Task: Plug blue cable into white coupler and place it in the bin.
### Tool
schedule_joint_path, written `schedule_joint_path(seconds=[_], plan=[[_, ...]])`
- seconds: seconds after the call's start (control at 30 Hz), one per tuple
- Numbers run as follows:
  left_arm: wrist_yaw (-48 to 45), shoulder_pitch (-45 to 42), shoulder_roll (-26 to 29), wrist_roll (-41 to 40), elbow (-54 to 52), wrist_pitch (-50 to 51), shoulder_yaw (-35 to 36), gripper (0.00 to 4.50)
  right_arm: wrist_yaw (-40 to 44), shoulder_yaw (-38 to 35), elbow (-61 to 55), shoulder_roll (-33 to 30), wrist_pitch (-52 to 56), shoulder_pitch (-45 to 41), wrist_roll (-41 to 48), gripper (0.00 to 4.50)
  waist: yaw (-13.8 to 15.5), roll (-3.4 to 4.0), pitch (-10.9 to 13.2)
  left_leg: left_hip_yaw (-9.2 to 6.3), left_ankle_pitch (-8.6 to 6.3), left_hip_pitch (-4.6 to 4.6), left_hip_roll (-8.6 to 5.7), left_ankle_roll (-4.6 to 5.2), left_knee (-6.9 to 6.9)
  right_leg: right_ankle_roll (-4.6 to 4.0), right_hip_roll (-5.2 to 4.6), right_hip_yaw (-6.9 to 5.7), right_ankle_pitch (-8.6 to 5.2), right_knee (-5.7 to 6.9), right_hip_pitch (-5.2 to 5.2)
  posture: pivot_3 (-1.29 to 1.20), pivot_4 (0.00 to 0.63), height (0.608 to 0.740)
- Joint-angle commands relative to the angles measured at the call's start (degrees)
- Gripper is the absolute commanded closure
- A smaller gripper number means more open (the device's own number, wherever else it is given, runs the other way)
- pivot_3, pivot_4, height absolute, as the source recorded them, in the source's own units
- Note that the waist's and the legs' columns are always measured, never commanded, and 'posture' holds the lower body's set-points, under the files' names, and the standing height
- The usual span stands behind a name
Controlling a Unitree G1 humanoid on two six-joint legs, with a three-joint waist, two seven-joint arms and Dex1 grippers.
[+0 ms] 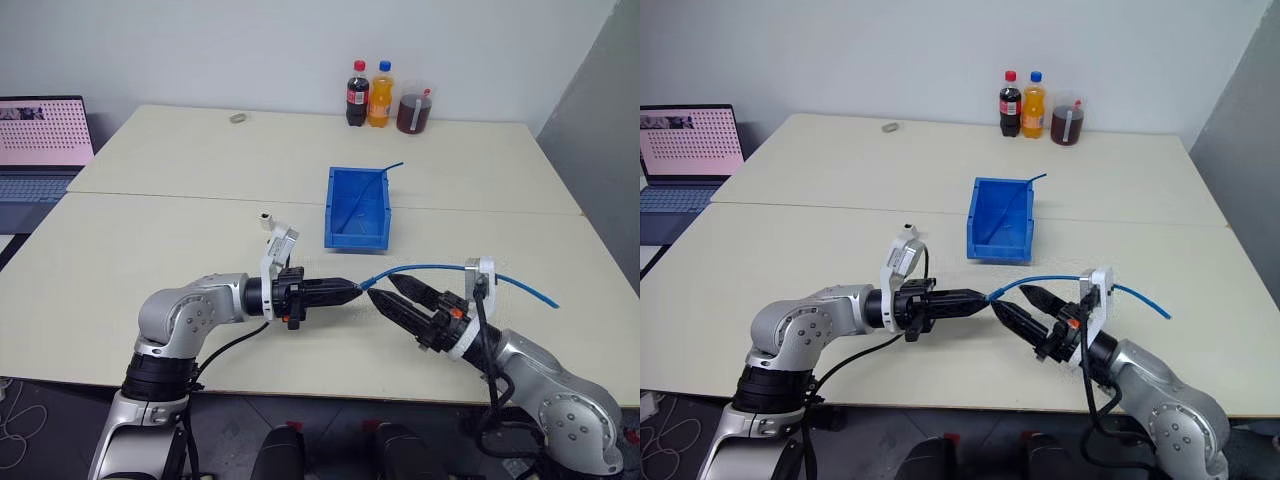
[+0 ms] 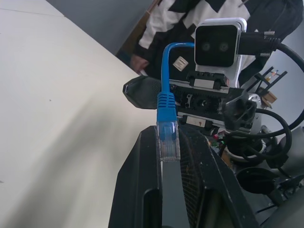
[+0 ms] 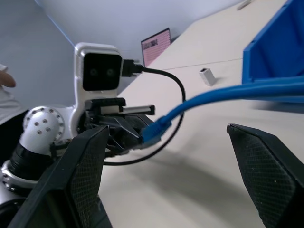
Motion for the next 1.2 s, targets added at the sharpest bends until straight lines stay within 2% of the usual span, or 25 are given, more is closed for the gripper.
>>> schedule_joint_path(seconds=[0.03, 0.4, 0.5, 1.03, 1.2], plan=[[0.68, -0.09, 0.1, -2.03, -2.32, 0.22, 1.05, 4.27, -1.6, -0.29, -0.76, -0.53, -0.44, -1.55, 4.42, 0.29, 0.0, 0.0, 0.0, 0.0, 0.0, 0.0, 0.0, 0.0, 0.0, 0.0, 0.0, 0.01, 0.0, 0.0, 0.0, 0.0, 0.15, 0.74], [1.56, 0.08, 0.15, -3.66, -3.12, 0.25, 0.64, 4.27, -1.25, 3.87, 2.08, -2.99, -0.92, -3.49, 6.06, 0.29, 0.01, 0.0, 0.0, 0.01, 0.0, 0.0, 0.0, 0.0, -0.02, -0.01, 0.0, 0.01, -0.01, -0.01, -0.01, 0.0, 0.15, 0.74], [1.51, 0.25, 0.32, -3.84, -3.37, 0.33, 0.64, 4.27, -1.01, 4.34, 2.84, -3.36, -1.24, -3.8, 6.51, 0.83, 0.01, 0.0, 0.0, 0.02, 0.0, 0.0, 0.0, 0.0, -0.02, -0.01, 0.0, 0.02, -0.01, -0.02, -0.02, 0.0, 0.15, 0.74], [1.01, 1.43, 1.67, -3.73, -2.8, -0.4, 0.6, 4.27, 0.23, 3.87, 3.92, -7.0, -0.58, -3.92, 13.51, 4.37, 0.02, -0.02, 0.03, 0.02, 0.0, -0.01, 0.0, 0.0, -0.04, -0.02, -0.01, 0.02, -0.01, -0.04, -0.03, 0.0, 0.15, 0.74], [0.83, 1.31, 1.34, -3.69, -2.13, -0.9, 0.66, 4.27, 1.29, 5.64, 3.92, -8.26, -0.72, -3.97, 12.86, 4.4, 0.02, -0.02, 0.04, 0.02, 0.0, -0.01, 0.0, 0.0, -0.04, -0.02, -0.01, 0.02, -0.02, -0.04, -0.03, 0.0, 0.15, 0.74]])
